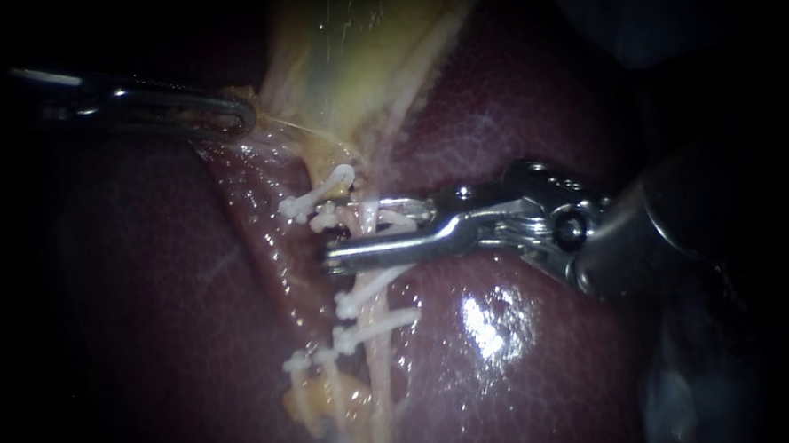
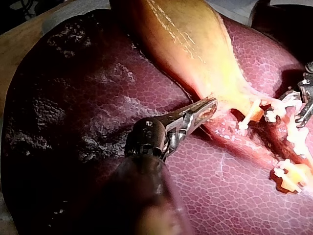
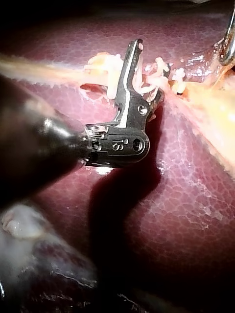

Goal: Clipping third clip right tube

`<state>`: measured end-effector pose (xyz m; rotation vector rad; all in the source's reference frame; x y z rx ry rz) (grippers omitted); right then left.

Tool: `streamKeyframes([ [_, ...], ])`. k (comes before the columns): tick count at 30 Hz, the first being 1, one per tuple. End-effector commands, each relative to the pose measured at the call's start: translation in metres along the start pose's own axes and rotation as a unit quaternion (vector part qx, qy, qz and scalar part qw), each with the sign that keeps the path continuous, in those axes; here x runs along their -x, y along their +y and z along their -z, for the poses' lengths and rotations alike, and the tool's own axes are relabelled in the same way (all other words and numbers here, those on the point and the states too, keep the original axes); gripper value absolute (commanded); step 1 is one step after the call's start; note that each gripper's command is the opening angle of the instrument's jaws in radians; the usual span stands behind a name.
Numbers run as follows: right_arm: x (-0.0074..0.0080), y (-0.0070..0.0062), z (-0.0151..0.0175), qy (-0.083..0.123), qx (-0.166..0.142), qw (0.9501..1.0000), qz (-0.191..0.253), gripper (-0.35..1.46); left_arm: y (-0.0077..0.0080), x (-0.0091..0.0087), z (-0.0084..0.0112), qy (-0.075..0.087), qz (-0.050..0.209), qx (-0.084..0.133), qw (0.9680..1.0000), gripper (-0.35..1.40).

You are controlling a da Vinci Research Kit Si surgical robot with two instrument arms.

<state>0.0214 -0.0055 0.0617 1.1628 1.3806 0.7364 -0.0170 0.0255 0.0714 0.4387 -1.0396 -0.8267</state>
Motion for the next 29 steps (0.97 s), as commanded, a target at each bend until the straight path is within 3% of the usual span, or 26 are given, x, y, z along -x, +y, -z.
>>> streamKeyframes([
  [1, 0.0000, 0.0001, 0.0000, 0.000, 0.001, 1.0000, -0.002, 0.32, 0.0000, 0.0000, 0.0000, 0.000, 0.000, 0.000, 1.0000, -0.35],
  [12, 0.0000, 0.0005, 0.0005, -0.002, 0.005, 0.9999, -0.014, -0.35, 0.0000, 0.0000, 0.0000, 0.000, 0.000, 0.000, 1.0000, -0.35],
  [29, 0.0000, 0.0005, 0.0007, -0.004, 0.008, 0.9996, -0.025, -0.35, 0.0001, 0.0000, 0.0000, 0.000, 0.000, 0.000, 1.0000, -0.35],
])
